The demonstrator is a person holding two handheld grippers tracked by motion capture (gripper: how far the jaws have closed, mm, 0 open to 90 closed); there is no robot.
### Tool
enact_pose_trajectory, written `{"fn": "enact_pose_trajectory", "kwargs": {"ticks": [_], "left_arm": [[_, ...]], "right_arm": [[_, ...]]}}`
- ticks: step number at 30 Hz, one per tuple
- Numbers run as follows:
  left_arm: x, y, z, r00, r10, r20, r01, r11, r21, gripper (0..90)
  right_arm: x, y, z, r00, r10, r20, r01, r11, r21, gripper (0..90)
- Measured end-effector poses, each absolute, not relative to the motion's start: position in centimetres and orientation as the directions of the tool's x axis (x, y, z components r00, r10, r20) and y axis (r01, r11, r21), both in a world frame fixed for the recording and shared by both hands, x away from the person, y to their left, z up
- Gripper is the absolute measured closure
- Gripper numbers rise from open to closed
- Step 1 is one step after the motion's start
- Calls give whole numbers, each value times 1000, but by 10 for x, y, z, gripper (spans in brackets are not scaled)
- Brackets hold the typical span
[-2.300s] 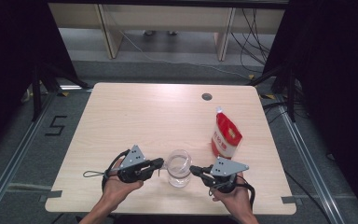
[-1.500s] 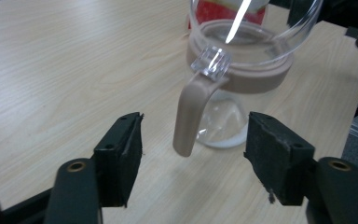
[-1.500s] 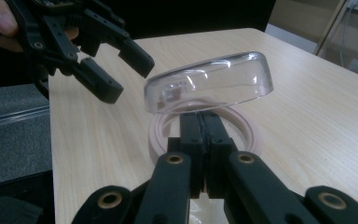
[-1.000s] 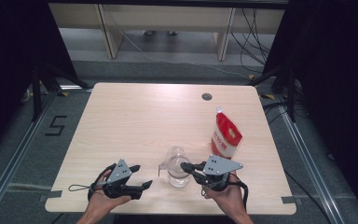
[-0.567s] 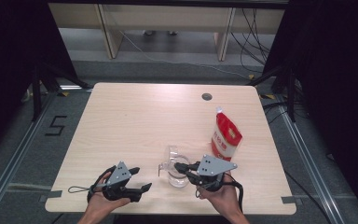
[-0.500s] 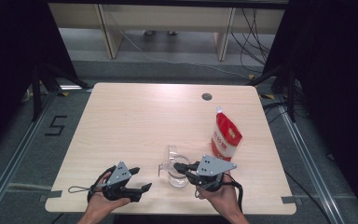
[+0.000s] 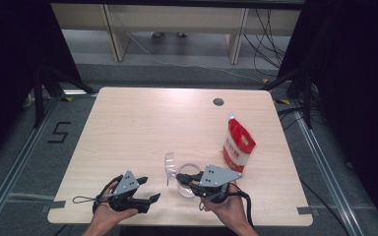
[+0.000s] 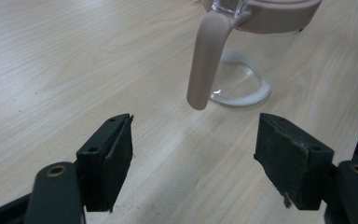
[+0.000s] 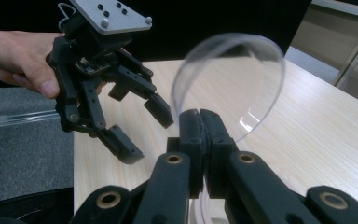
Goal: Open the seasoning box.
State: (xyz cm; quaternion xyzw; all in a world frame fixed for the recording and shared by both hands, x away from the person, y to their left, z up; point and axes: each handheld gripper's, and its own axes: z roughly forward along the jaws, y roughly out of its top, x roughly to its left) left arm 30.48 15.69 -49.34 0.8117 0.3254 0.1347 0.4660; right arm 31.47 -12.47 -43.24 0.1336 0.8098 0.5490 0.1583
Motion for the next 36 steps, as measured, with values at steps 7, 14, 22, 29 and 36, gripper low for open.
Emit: {"fn": "enact_pose_trajectory", "kwargs": {"ticks": [7, 14, 22, 29, 36], "left_arm": [[306, 158, -493, 753, 654, -79, 397, -356, 846, 271], [306, 158, -495, 751, 655, -83, 395, -344, 852, 258], [306, 160, -494, 730, 678, -92, 421, -339, 841, 216], [306, 160, -494, 721, 684, -107, 434, -326, 840, 194], [307, 159, -495, 732, 674, -98, 420, -333, 844, 160]], "right_arm": [[315, -124, -432, -921, 372, -117, 33, 373, 927, 876], [314, -141, -433, -898, 427, -106, 61, 360, 931, 792], [309, -178, -436, -860, 504, -85, 107, 339, 935, 698], [301, -200, -441, -831, 552, -71, 143, 335, 931, 639], [293, -219, -448, -811, 582, -53, 179, 335, 925, 595]]}}
